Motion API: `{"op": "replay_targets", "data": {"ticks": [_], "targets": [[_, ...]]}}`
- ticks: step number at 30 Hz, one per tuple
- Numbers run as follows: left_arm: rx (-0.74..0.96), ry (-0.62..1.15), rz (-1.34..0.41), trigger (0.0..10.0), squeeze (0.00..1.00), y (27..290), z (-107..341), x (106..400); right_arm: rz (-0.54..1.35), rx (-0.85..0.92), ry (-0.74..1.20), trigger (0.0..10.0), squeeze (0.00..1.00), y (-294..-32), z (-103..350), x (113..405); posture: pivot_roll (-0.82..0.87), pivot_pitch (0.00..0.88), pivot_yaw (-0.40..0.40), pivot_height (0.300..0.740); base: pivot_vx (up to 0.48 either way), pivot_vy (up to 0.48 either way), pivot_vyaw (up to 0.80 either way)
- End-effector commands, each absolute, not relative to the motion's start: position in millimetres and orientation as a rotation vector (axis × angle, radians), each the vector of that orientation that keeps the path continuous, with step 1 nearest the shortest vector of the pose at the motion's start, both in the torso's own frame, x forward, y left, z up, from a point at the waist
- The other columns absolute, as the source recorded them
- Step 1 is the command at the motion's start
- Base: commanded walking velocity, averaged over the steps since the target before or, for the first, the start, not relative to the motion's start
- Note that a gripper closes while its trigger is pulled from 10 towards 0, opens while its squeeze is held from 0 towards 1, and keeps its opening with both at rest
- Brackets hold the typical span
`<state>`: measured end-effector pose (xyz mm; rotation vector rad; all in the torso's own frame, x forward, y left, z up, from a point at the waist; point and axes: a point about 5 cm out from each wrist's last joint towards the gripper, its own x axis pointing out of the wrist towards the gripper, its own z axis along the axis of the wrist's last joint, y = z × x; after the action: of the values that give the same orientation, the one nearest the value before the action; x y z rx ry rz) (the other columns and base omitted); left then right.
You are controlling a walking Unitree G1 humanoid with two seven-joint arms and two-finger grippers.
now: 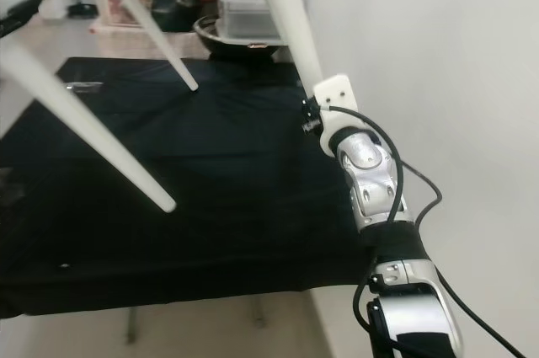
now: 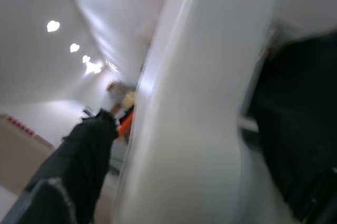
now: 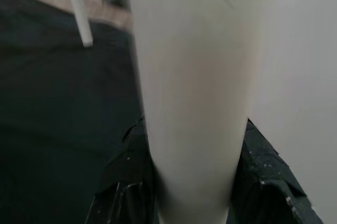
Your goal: Building children table
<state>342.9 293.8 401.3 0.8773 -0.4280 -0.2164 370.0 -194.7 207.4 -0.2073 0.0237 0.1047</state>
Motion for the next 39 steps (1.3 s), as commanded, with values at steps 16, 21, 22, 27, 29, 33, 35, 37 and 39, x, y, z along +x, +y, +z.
{"op": "replay_targets", "data": {"ticks": [16, 21, 22, 27, 29, 33, 35, 37, 39], "targets": [[1.035, -0.441, -0.496, 10.0, 0.0, 259, 418, 346, -0.021, 0.186, 0.307, 0.0, 0.0, -139, 131, 326, 0.07, 0.0, -0.019, 0.74, 0.0, 0.0, 0.0], [0.991, -0.437, -0.579, 10.0, 0.0, 264, 405, 342, -0.067, 0.092, 0.222, 0.0, 0.0, -150, 152, 334, 0.07, 0.0, -0.024, 0.74, 0.0, 0.0, 0.0], [0.969, -0.426, -0.599, 10.0, 0.0, 266, 398, 340, -0.08, 0.087, 0.21, 0.0, 0.0, -153, 157, 336, 0.07, 0.0, -0.03, 0.74, 0.0, 0.0, 0.0], [0.865, -0.365, -0.766, 10.0, 0.0, 268, 343, 319, -0.069, 0.07, 0.193, 0.0, 0.0, -154, 167, 342, 0.07, 0.0, -0.049, 0.74, 0.0, 0.0, 0.0], [0.86, -0.359, -0.781, 10.0, 0.0, 267, 339, 316, -0.055, 0.059, 0.193, 0.0, 0.0, -152, 167, 342, 0.07, 0.0, -0.049, 0.74, 0.0, 0.0, 0.0], [0.772, -0.368, -0.851, 10.0, 0.0, 242, 298, 290, -0.049, 0.009, 0.172, 10.0, 0.35, -149, 168, 338, 0.07, 0.0, -0.061, 0.74, 0.0, 0.0, 0.0], [0.728, -0.386, -0.811, 10.0, 0.0, 239, 296, 287, -0.048, 0.059, 0.138, 10.0, 1.0, -151, 173, 337, 0.07, 0.0, -0.062, 0.74, 0.0, 0.0, 0.0], [0.681, -0.401, -0.767, 10.0, 0.0, 238, 292, 287, -0.053, 0.057, 0.13, 10.0, 1.0, -153, 173, 336, 0.07, 0.0, -0.06, 0.74, 0.0, 0.0, 0.0], [0.633, -0.414, -0.719, 10.0, 0.0, 237, 288, 285, -0.058, 0.057, 0.125, 10.0, 1.0, -155, 173, 335, 0.07, 0.0, -0.06, 0.74, 0.0, 0.0, 0.0]]}}
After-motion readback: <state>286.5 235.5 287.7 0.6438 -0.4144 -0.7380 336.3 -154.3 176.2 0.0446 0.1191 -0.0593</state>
